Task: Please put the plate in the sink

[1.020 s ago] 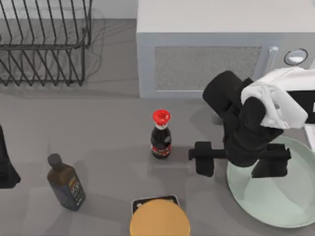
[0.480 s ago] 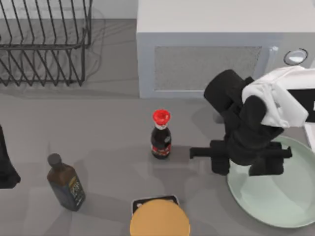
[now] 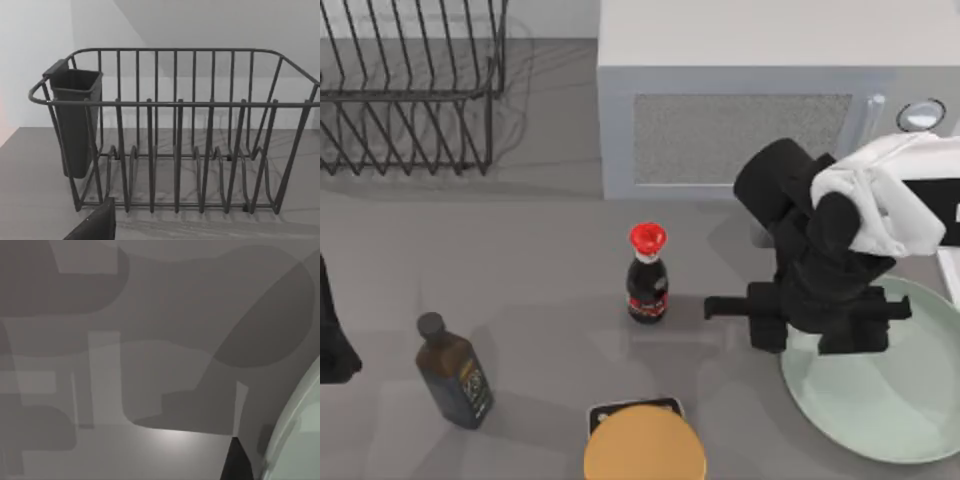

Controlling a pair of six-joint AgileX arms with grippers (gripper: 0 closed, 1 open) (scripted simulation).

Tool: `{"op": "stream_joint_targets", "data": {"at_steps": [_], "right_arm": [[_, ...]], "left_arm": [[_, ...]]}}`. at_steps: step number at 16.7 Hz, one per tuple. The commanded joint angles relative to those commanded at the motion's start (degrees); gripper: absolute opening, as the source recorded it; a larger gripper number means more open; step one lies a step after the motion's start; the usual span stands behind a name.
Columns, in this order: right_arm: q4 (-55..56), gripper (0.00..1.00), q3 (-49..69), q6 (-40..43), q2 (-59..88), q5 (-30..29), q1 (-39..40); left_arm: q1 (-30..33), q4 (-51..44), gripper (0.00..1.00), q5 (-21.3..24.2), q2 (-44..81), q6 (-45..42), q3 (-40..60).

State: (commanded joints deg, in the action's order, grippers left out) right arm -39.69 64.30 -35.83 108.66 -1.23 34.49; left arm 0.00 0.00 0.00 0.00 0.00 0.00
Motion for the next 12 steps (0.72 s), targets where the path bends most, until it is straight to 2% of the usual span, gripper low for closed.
{"op": "stream_joint_targets", "data": {"at_steps": [5, 12], "right_arm": [[-6.51, 0.00, 6.39, -0.16, 0.59, -0.03, 0.09], [-37.33, 0.00, 36.37, -0.14, 0.84, 0.01, 0.10]], "left_arm": [[0.00, 0.00, 1.00, 0.00, 0.00, 0.00, 0.00], [0.00, 0.00, 1.00, 0.00, 0.00, 0.00, 0.00]]}}
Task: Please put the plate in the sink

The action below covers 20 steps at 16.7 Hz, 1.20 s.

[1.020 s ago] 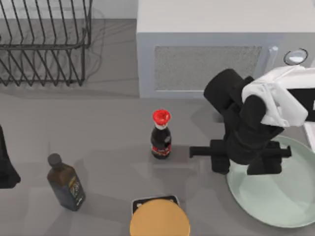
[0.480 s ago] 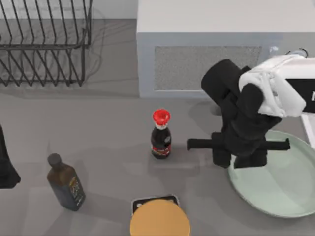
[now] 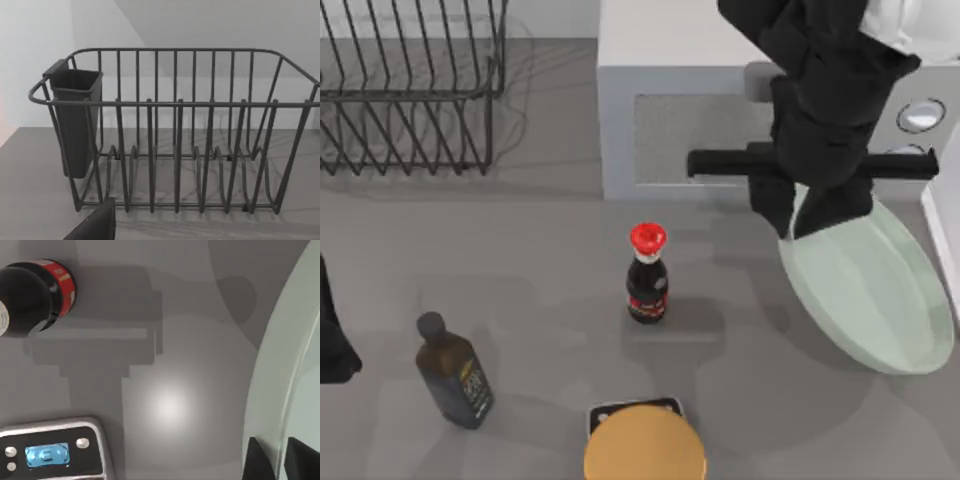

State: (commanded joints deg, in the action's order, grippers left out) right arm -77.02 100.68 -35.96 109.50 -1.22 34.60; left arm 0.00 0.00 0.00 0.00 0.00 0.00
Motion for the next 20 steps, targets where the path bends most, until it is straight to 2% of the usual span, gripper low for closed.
{"op": "stream_joint_targets", "data": {"at_steps": [4, 7, 14, 20], "right_arm": [[-15.41, 0.00, 15.14, 0.42, -1.11, 0.04, -0.38], [-20.73, 0.00, 20.41, 0.73, -1.98, 0.06, -0.69], [-21.22, 0.00, 21.64, 0.69, -2.02, 0.16, -1.19], [-21.21, 0.00, 35.26, 4.32, 3.80, 1.50, -13.93]], "left_arm": [[0.00, 0.00, 1.00, 0.00, 0.00, 0.00, 0.00], [0.00, 0.00, 1.00, 0.00, 0.00, 0.00, 0.00], [0.00, 0.00, 1.00, 0.00, 0.00, 0.00, 0.00], [0.00, 0.00, 1.00, 0.00, 0.00, 0.00, 0.00]]}}
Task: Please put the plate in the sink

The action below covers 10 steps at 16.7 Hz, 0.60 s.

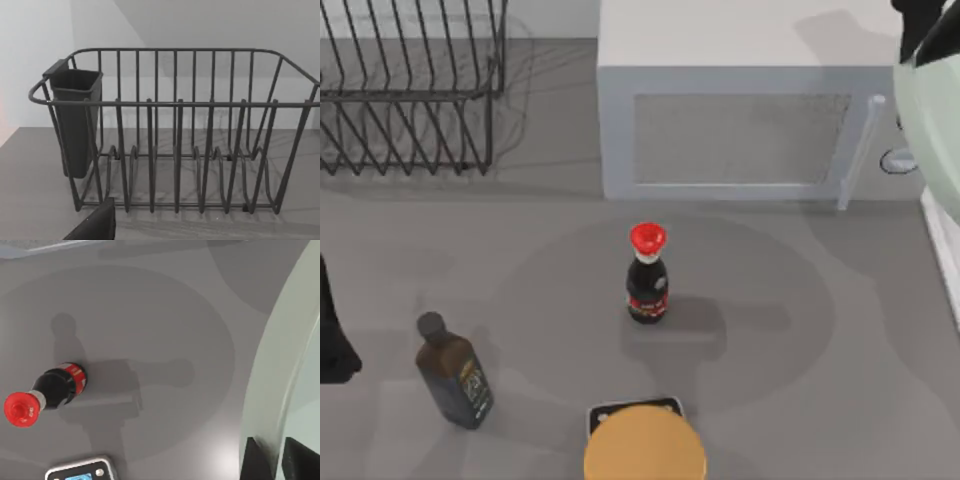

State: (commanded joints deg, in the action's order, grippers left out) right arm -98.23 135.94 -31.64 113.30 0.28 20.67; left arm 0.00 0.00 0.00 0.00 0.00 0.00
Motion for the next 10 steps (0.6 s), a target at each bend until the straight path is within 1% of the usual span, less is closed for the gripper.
{"op": "stream_joint_targets", "data": {"at_steps": [3, 6, 10], "right_arm": [[0.16, 0.00, 9.81, 5.95, 8.55, 0.64, -8.38], [0.01, 0.00, 18.71, 14.05, 18.78, 0.64, -16.12], [-1.06, 0.00, 27.16, 25.92, 32.15, 0.00, -22.83]], "left_arm": [[0.00, 0.00, 1.00, 0.00, 0.00, 0.00, 0.00], [0.00, 0.00, 1.00, 0.00, 0.00, 0.00, 0.00], [0.00, 0.00, 1.00, 0.00, 0.00, 0.00, 0.00]]}}
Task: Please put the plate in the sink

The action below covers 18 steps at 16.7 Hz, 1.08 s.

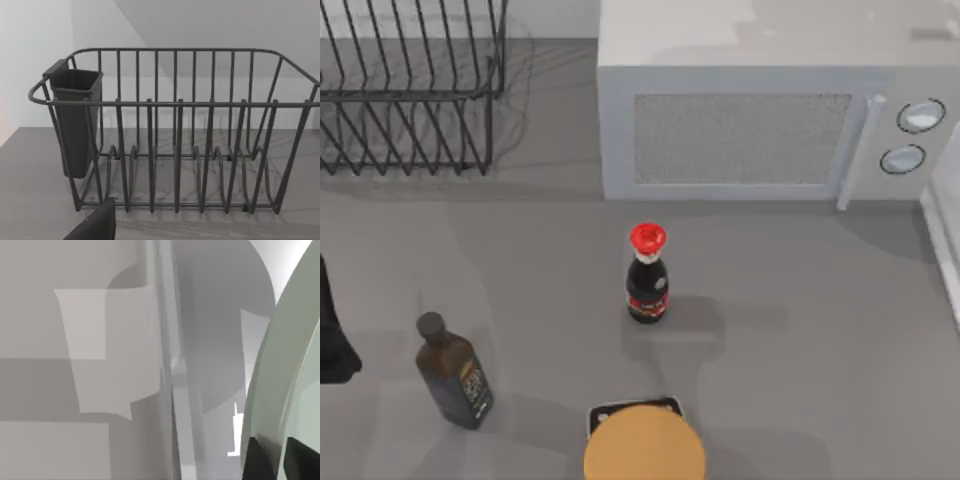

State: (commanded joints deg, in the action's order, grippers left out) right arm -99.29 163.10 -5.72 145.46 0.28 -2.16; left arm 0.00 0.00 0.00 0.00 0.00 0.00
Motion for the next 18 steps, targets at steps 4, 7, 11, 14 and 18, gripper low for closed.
{"op": "stream_joint_targets", "data": {"at_steps": [4, 7, 11, 14, 18], "right_arm": [[-1.37, 0.00, 3.06, 8.02, 8.86, -0.70, -2.32], [-1.53, 0.00, 3.26, 9.05, 9.91, -0.82, -2.58], [-1.53, 0.08, 3.26, 9.05, 9.91, -0.82, -2.58], [-1.53, 0.30, 3.26, 9.05, 9.91, -0.82, -2.58], [-1.53, 0.60, 3.26, 9.05, 9.91, -0.82, -2.58]], "left_arm": [[0.00, 0.00, 1.00, 0.00, 0.00, 0.00, 0.00], [0.00, 0.00, 1.00, 0.00, 0.00, 0.00, 0.00], [0.00, 0.00, 1.00, 0.00, 0.00, 0.00, 0.00], [0.00, 0.00, 1.00, 0.00, 0.00, 0.00, 0.00], [0.00, 0.00, 1.00, 0.00, 0.00, 0.00, 0.00]]}}
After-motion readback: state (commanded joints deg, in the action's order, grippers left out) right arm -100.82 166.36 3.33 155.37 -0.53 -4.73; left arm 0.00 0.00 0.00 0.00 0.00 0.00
